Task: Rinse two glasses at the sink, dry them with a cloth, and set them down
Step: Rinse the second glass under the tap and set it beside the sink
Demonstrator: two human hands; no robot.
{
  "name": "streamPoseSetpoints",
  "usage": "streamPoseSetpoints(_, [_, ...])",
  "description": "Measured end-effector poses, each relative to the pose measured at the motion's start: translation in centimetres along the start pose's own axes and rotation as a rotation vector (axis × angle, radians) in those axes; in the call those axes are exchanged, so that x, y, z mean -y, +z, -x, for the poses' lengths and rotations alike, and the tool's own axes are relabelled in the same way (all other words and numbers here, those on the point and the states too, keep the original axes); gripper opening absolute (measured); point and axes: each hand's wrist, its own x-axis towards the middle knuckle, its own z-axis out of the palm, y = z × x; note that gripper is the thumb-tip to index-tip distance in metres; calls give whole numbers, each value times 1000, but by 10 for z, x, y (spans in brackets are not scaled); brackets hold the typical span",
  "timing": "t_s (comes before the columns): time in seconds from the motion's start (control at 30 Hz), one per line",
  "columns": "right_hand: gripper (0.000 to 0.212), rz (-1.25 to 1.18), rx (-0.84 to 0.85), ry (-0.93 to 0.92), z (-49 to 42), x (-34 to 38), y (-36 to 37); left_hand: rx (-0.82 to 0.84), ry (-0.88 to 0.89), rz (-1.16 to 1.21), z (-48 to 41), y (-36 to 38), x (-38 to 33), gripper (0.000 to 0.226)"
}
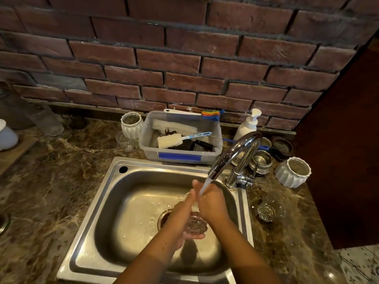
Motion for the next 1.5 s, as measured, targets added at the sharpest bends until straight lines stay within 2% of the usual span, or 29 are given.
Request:
streamPoseSetpoints(0.07, [24, -246, -72, 139, -7, 0, -2, 31, -2, -24, 3, 5, -3, 77])
streamPoseSetpoints(0.17, [21, -381, -73, 159, 4, 8, 3, 59, -17, 168, -1, -1, -9, 60])
streamPoseSetpoints(0.2, [15, -313, -15, 93, 12, 10, 7, 62, -39, 283, -3, -5, -11, 61])
streamPoseSetpoints(0.27, [36, -3, 91, -113, 25, 11, 17, 96, -63, 437, -5, -14, -13, 63])
streamPoseSetpoints(0.3, [45, 111, 89, -196, 29, 11, 21, 117, -75, 474, -5, -16, -13, 62])
streamPoseSetpoints(0.37, [43, 151, 36, -258, 27, 16, 20, 143, -92, 542, -5, -17, -13, 60])
streamPoseSetpoints(0.43, [32, 90, 43, -212, 18, 17, 14, 156, -89, 593, -7, -16, -13, 56])
streamPoseSetpoints(0.5, [26, -82, 71, -10, 5, 18, 8, 182, -62, 585, -11, -14, -14, 53])
streamPoseSetpoints(0.6, [43, -340, 49, 225, -9, 17, 4, 180, -69, 544, -14, -14, -14, 53])
streamPoseSetpoints(0.7, [59, -415, -6, 217, -13, 16, 1, 173, -105, 560, -18, -14, -8, 59])
streamPoseSetpoints(0.73, [59, -402, 6, 252, -15, 16, 1, 165, -101, 549, -19, -14, -6, 60])
streamPoseSetpoints(0.8, [40, -253, 11, 284, -19, 18, -1, 130, -48, 431, -20, -13, -1, 58])
streamPoseSetpoints(0.87, [28, -103, -13, 153, -20, 18, -2, 110, 9, 271, -19, -11, 0, 52])
streamPoseSetpoints(0.93, [15, -168, -102, 49, -18, 16, -7, 128, 28, 188, -17, -5, -5, 50])
streamPoseSetpoints(1.0, [21, -323, -155, 9, -11, 14, -9, 114, 36, 149, -15, 1, -10, 53])
streamPoseSetpoints(1.07, [17, -371, -75, 64, -1, 13, -4, 112, 35, 245, -16, 2, -14, 56])
streamPoseSetpoints(1.1, [19, -314, -12, 72, 7, 15, 2, 107, 29, 310, -17, 0, -17, 56])
streamPoseSetpoints(1.2, [57, 81, 72, -79, 25, 13, 18, 96, -19, 401, -20, -7, -17, 53])
streamPoseSetpoints(1.27, [56, 141, 81, -100, 21, 18, 12, 75, -42, 408, -21, -10, -14, 51])
streamPoseSetpoints(1.37, [40, -194, 74, 137, 8, 24, -1, 109, -38, 432, -17, -10, -17, 49])
streamPoseSetpoints(1.4, [40, -224, 57, 167, 9, 26, 0, 115, -36, 444, -14, -9, -19, 49])
streamPoseSetpoints(1.43, [41, -174, 42, 132, 13, 28, 2, 109, -43, 466, -13, -8, -20, 50])
streamPoseSetpoints(1.5, [42, 184, 10, -139, 24, 27, 10, 104, -54, 476, -12, -7, -18, 56])
